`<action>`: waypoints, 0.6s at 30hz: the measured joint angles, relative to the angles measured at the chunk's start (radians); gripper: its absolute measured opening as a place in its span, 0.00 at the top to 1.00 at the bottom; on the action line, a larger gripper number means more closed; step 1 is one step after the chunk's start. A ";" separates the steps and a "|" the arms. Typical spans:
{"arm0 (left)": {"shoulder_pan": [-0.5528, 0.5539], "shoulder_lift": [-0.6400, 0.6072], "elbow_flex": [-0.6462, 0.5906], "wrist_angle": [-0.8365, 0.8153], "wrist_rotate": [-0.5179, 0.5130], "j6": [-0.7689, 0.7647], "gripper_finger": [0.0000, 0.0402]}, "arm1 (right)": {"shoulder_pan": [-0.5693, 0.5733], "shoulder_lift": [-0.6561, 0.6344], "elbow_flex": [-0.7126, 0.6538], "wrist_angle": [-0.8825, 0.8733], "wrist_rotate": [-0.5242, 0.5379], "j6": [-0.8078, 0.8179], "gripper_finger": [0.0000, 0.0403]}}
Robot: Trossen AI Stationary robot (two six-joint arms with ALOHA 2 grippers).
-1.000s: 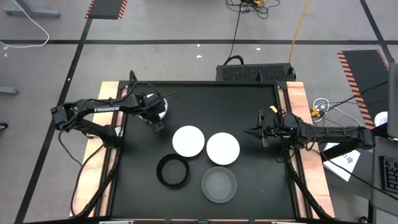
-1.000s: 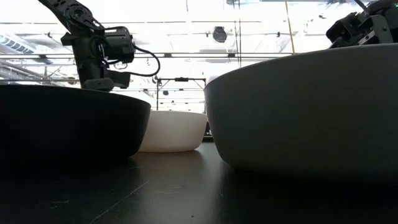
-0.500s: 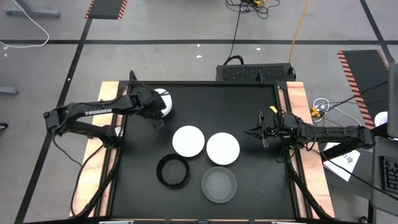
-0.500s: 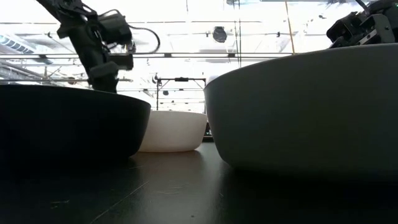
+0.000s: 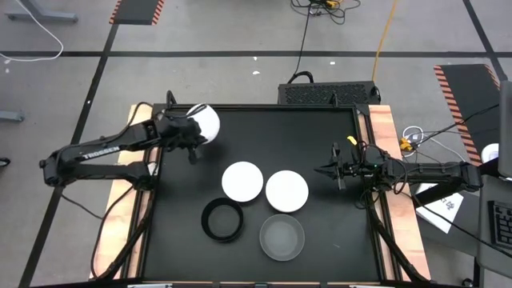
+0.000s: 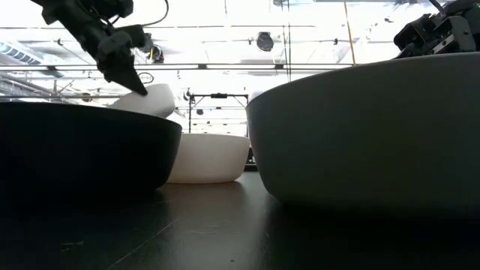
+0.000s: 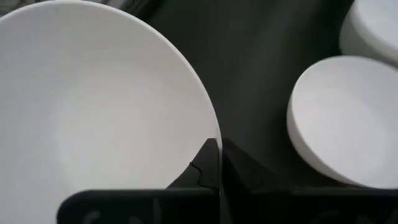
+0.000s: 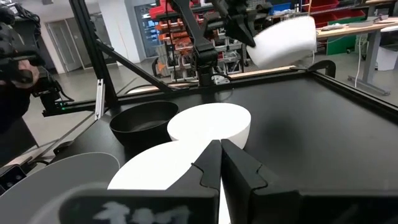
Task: Nest bowls inside each other
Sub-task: Stack the top left white bowl into the white bowl
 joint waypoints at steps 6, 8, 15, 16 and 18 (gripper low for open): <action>-0.044 -0.070 0.000 0.006 0.001 -0.001 1.00 | 0.000 0.000 0.000 0.000 0.000 0.000 1.00; -0.063 -0.084 0.000 0.006 0.001 -0.007 1.00 | 0.000 0.000 0.000 0.000 0.000 0.000 1.00; -0.158 -0.131 0.000 0.011 -0.062 -0.049 1.00 | 0.000 0.000 0.000 0.000 0.000 0.014 1.00; -0.179 -0.133 0.000 0.024 -0.071 -0.060 1.00 | 0.000 0.000 0.000 0.000 0.000 0.014 1.00; -0.228 -0.137 0.000 0.056 -0.088 -0.061 1.00 | 0.000 0.000 0.000 0.000 0.000 0.014 1.00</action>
